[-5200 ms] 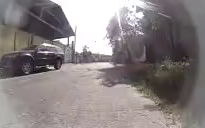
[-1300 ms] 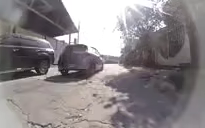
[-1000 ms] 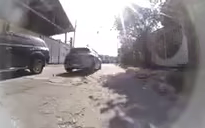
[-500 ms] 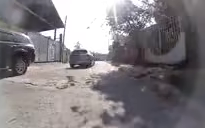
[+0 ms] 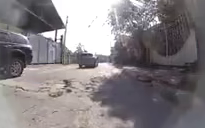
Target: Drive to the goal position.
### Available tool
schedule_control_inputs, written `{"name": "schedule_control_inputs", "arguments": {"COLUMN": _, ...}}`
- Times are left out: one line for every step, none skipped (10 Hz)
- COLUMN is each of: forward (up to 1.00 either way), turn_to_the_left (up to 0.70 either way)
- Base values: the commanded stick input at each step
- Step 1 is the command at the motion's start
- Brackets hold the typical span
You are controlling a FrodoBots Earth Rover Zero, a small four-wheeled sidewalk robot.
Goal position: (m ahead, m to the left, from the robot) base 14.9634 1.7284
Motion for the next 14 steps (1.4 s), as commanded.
{"name": "schedule_control_inputs", "arguments": {"forward": 1.0, "turn_to_the_left": -0.39}}
{"name": "schedule_control_inputs", "arguments": {"forward": 1.0, "turn_to_the_left": -0.4}}
{"name": "schedule_control_inputs", "arguments": {"forward": 1.0, "turn_to_the_left": -0.4}}
{"name": "schedule_control_inputs", "arguments": {"forward": 1.0, "turn_to_the_left": -0.39}}
{"name": "schedule_control_inputs", "arguments": {"forward": 1.0, "turn_to_the_left": -0.33}}
{"name": "schedule_control_inputs", "arguments": {"forward": 1.0, "turn_to_the_left": -0.02}}
{"name": "schedule_control_inputs", "arguments": {"forward": 1.0, "turn_to_the_left": -0.02}}
{"name": "schedule_control_inputs", "arguments": {"forward": 1.0, "turn_to_the_left": -0.02}}
{"name": "schedule_control_inputs", "arguments": {"forward": 1.0, "turn_to_the_left": -0.02}}
{"name": "schedule_control_inputs", "arguments": {"forward": 1.0, "turn_to_the_left": -0.02}}
{"name": "schedule_control_inputs", "arguments": {"forward": 1.0, "turn_to_the_left": -0.02}}
{"name": "schedule_control_inputs", "arguments": {"forward": 1.0, "turn_to_the_left": -0.02}}
{"name": "schedule_control_inputs", "arguments": {"forward": 1.0, "turn_to_the_left": -0.02}}
{"name": "schedule_control_inputs", "arguments": {"forward": 1.0, "turn_to_the_left": -0.02}}
